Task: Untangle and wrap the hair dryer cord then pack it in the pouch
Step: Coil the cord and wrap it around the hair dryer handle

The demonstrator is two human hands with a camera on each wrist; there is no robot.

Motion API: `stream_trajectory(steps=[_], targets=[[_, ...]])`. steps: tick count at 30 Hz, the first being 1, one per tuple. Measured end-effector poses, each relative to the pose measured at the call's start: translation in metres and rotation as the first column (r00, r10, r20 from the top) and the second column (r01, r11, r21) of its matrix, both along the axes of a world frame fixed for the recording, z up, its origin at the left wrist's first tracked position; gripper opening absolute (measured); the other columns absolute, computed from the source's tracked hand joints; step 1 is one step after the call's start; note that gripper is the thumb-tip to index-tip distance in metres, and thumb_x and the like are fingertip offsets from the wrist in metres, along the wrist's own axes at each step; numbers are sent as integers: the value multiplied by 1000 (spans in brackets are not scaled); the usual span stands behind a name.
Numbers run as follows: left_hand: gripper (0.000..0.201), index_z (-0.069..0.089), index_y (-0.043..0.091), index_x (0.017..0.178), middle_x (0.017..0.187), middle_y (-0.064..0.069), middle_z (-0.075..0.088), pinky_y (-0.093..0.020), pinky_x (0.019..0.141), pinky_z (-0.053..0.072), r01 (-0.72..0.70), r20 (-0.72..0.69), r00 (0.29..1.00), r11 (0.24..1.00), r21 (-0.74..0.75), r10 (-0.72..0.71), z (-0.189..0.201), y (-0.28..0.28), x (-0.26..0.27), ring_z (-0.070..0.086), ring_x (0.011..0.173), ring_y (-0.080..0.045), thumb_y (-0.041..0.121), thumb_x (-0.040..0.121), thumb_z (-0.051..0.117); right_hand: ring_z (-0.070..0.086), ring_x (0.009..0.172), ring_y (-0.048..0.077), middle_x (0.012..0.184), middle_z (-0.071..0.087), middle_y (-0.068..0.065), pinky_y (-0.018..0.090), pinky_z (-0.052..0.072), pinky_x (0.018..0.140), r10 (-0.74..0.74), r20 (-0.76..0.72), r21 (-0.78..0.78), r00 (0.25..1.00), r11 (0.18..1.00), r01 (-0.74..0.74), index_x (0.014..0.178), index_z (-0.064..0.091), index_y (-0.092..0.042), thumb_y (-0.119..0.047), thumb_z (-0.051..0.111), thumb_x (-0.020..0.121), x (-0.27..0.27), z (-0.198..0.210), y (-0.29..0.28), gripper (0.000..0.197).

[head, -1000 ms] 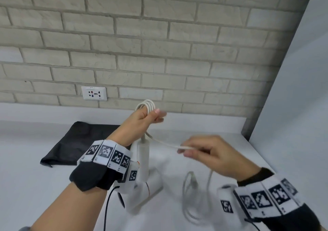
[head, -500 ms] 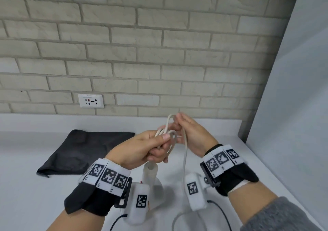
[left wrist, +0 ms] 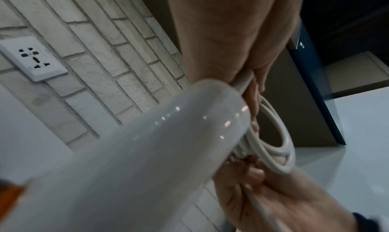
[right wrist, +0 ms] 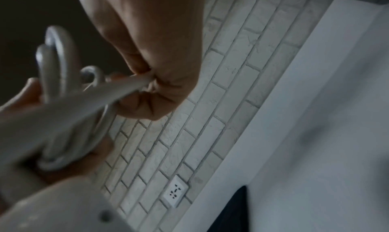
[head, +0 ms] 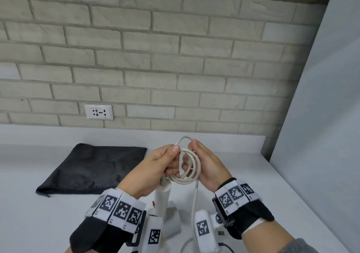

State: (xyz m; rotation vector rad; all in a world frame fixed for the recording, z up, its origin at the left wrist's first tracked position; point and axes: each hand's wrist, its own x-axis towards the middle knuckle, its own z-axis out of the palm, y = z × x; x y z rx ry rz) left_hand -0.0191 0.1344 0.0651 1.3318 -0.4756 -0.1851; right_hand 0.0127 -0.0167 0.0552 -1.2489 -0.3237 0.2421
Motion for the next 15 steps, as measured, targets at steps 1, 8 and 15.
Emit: stream_trajectory(steps=[1, 8, 15], targets=[[28, 46, 13, 66, 51, 11, 32, -21, 57, 48, 16, -2, 1000, 1000, -14, -16, -1, 0, 0, 31, 44, -5, 31, 86, 41, 50, 45, 14, 50, 51, -2, 23, 43, 45, -17, 33, -75, 999, 997, 20, 77, 49, -13, -30, 36, 97, 0, -3, -2, 29], [29, 54, 13, 68, 51, 11, 33, -22, 56, 49, 51, -2, 999, 997, -52, -51, -3, -4, -5, 31, 43, -5, 29, 87, 38, 53, 48, 9, 64, 50, 10, 17, 47, 49, -69, 32, -271, 997, 960, 75, 75, 57, 1, 0, 49, 87, -1, -9, 9, 14], [32, 40, 12, 68, 52, 10, 34, -26, 55, 38, -101, 54, 994, 995, 10, 100, -5, 1, 0, 30, 46, -6, 35, 89, 46, 60, 96, 35, 101, 63, 26, 39, 50, 89, 117, -10, -95, 993, 989, -117, 109, 60, 7, -48, 43, 86, -11, -18, -1, 62]])
